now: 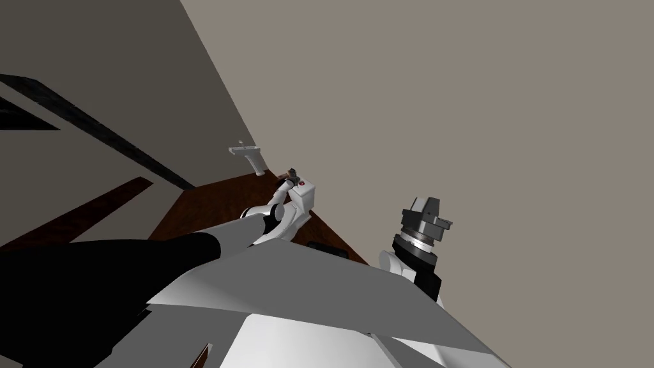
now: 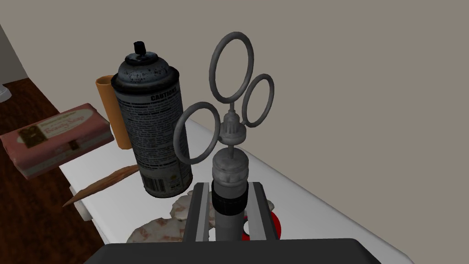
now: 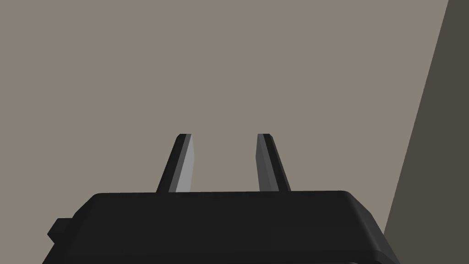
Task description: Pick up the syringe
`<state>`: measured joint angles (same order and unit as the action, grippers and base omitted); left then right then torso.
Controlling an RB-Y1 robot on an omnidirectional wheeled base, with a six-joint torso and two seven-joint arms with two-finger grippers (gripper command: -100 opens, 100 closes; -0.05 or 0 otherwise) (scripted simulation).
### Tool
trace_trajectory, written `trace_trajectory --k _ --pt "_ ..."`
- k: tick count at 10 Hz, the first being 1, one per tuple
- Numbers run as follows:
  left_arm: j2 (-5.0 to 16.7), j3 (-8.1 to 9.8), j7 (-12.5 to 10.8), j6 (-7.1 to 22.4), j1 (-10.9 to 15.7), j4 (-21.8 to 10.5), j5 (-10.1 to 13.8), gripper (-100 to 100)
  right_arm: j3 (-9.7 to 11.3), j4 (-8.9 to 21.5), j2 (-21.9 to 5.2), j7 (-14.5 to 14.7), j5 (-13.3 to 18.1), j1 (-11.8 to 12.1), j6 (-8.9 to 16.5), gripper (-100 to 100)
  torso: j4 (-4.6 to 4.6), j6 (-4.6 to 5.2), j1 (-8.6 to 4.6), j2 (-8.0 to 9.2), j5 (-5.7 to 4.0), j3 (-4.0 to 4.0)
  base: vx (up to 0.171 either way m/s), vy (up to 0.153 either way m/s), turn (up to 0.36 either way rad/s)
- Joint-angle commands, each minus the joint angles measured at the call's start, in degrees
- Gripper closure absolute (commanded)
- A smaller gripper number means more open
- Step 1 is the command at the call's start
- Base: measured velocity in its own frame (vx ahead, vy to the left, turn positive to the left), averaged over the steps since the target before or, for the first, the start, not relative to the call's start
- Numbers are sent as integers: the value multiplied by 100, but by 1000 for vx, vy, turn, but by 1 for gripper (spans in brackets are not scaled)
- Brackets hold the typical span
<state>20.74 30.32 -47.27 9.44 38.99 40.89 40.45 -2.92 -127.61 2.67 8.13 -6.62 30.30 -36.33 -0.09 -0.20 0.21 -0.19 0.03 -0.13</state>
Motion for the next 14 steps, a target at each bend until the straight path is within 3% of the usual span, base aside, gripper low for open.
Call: trace_trajectory --k 1,2,3,4,6,8,9,12,14 --pt "-11 -286 53 -117 -9 -117 286 100 0 0 0 0 0 0 0 0 0 0 0 0 0 0 44 11 168" --pt "-11 -291 53 -117 -9 -117 252 100 1 0 0 0 0 -1 0 0 -3 8 -2 0 3 -2 13 -2 7" --pt "-11 -425 53 -117 -9 -117 379 100 1 0 0 0 0 -2 0 0 -8 20 -4 -4 8 -7 -5 -4 -19" --pt "-269 -513 81 -67 54 -42 272 100 1 0 0 0 0 -2 0 0 -9 25 -6 -5 10 -8 30 13 351" --pt "-269 -513 81 -67 54 -42 272 100 1 0 0 0 0 -1 0 0 -22 13 6 -17 20 -20 29 1 93" --pt "-702 -690 138 34 181 109 58 100 0 0 0 0 0 0 0 0 -22 4 10 -19 21 -21 48 12 403" --pt "-722 -690 138 34 181 109 224 100 0 0 0 0 0 0 0 0 -27 3 17 -28 24 -27 56 1 206" --pt "-785 -690 138 34 181 109 58 100 1 0 0 0 0 -3 0 0 -27 22 12 -19 26 -24 10 5 -8" --pt "-1237 -867 194 135 308 260 -155 100 0 0 0 0 0 -1 0 0 -29 11 14 -22 24 -26 53 7 363"
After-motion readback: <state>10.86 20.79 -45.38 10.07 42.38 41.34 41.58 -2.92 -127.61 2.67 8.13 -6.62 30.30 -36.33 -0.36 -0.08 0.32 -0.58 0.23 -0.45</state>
